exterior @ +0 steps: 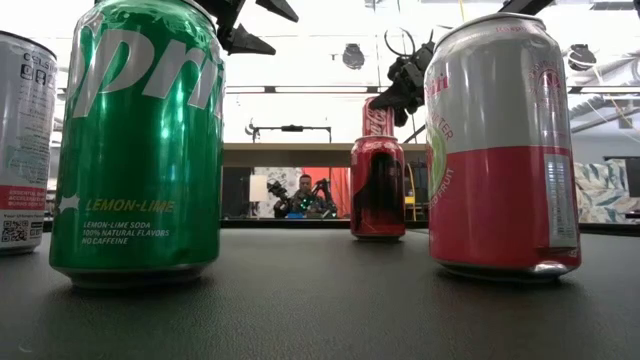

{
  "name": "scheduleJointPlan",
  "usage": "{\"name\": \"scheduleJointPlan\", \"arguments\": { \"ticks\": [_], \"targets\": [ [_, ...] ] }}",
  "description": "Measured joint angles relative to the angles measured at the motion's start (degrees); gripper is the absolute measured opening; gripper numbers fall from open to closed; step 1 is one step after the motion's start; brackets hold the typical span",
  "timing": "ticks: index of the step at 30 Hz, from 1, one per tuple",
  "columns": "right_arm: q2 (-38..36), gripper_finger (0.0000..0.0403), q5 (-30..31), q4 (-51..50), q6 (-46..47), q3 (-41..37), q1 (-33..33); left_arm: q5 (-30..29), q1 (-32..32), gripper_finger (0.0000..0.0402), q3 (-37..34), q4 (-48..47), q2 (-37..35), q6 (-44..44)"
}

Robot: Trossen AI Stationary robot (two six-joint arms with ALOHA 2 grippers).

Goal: Place canned beverage on shelf
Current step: Put the top left red soda on the shelf

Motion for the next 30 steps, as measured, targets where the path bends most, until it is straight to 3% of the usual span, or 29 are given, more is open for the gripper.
{"name": "scheduleJointPlan", "arguments": {
  "ticks": [19,30],
  "targets": [
    [-2.9,0.0366,1.5,3.9,3.6,0.0,0.2,0.0,0.0,0.0389,0.0,0.0,0.0,0.0],
    [-11.2,0.0366,6.0,4.4,5.3,0.0,0.2,0.0,0.0,0.0389,0.0,0.0,0.0,0.1]
  ]
}}
